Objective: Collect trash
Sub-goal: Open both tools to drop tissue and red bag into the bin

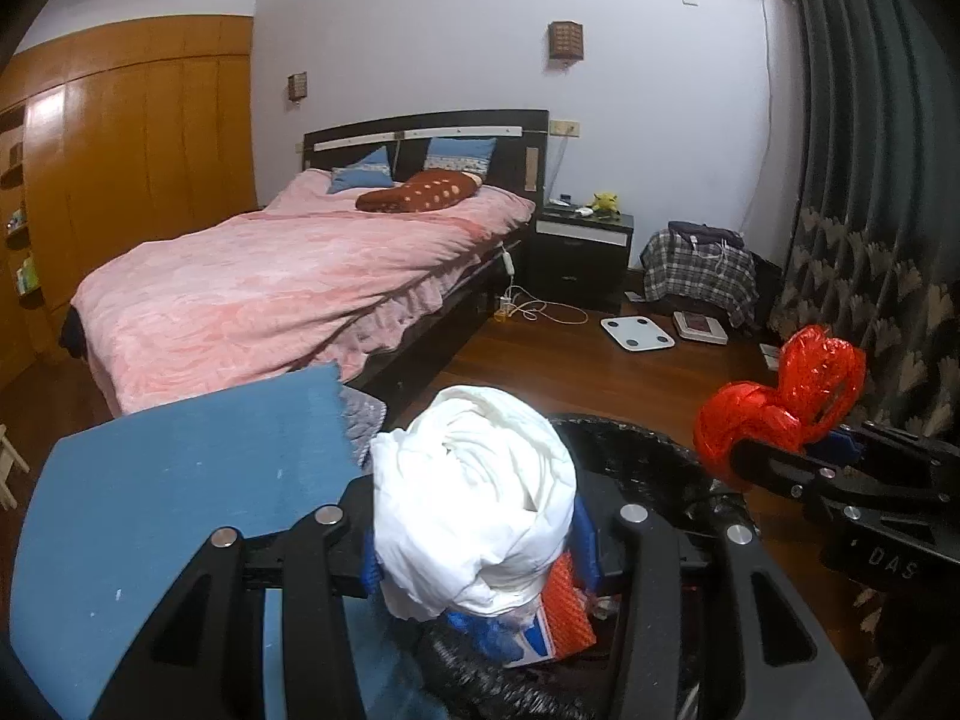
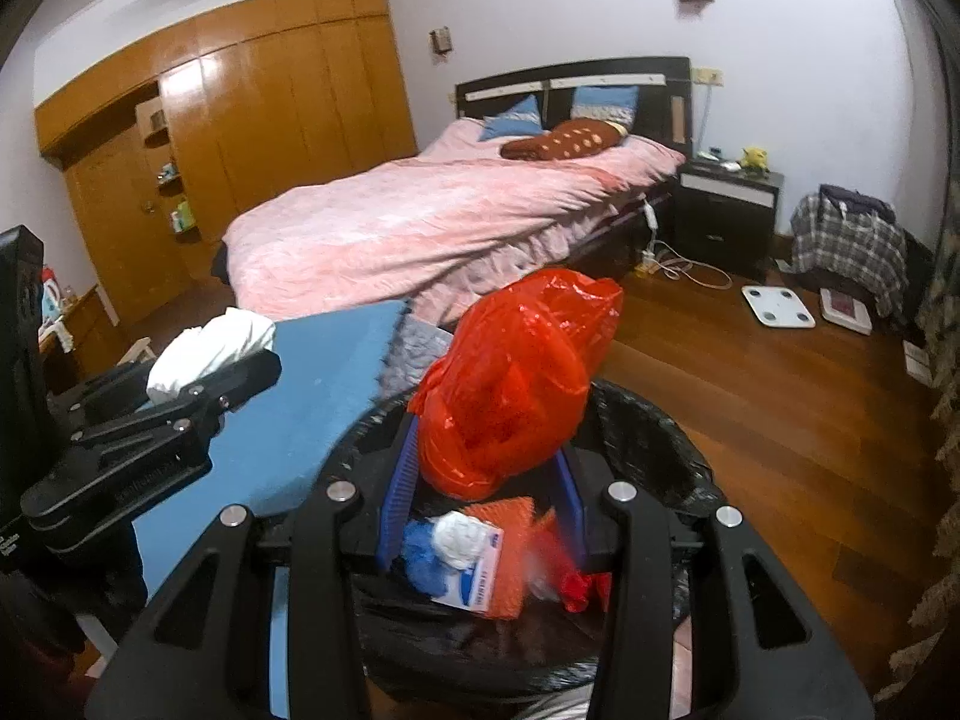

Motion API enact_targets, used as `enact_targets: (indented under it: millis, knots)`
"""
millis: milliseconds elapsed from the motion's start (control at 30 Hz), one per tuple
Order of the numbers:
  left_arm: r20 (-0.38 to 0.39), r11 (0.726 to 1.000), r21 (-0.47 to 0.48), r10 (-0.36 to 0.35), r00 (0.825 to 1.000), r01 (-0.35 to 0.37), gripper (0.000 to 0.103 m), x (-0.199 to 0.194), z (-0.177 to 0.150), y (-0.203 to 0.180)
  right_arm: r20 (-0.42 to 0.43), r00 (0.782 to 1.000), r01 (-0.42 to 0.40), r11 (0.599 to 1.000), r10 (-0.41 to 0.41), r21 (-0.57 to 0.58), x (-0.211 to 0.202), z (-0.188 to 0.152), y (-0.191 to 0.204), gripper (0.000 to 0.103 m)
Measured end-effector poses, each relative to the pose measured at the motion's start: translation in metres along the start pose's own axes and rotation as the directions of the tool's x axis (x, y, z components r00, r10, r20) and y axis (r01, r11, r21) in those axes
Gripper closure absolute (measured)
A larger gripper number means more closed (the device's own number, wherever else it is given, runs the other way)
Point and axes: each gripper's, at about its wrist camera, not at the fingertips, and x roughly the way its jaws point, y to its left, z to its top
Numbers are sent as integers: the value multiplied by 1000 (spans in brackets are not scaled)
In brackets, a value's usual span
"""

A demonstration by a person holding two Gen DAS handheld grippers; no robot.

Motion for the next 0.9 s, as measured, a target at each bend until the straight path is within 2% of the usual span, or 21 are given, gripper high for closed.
enact_targets:
  millis: [233,600,667,733,800,900]
  knots:
    - [-38,1000,-1,-16,999,16,56,31,-5,-11,-40,999,33,999,-32,29,22,-9,-27,63]
    - [-93,999,18,-41,995,43,54,75,-11,-13,-112,992,52,998,-50,20,61,-20,-42,61]
    - [-106,999,16,-48,993,50,49,80,-13,-15,-131,990,56,998,-54,15,68,-22,-43,47]
    - [-124,998,5,-60,990,62,40,83,-13,-11,-143,988,68,998,-65,15,73,-25,-45,35]
    - [-127,998,-2,-60,990,61,31,85,-12,-8,-158,985,80,997,-76,19,78,-26,-46,30]
    - [-123,998,-10,-55,991,54,23,83,-11,-2,-155,984,93,995,-89,21,77,-29,-48,16]
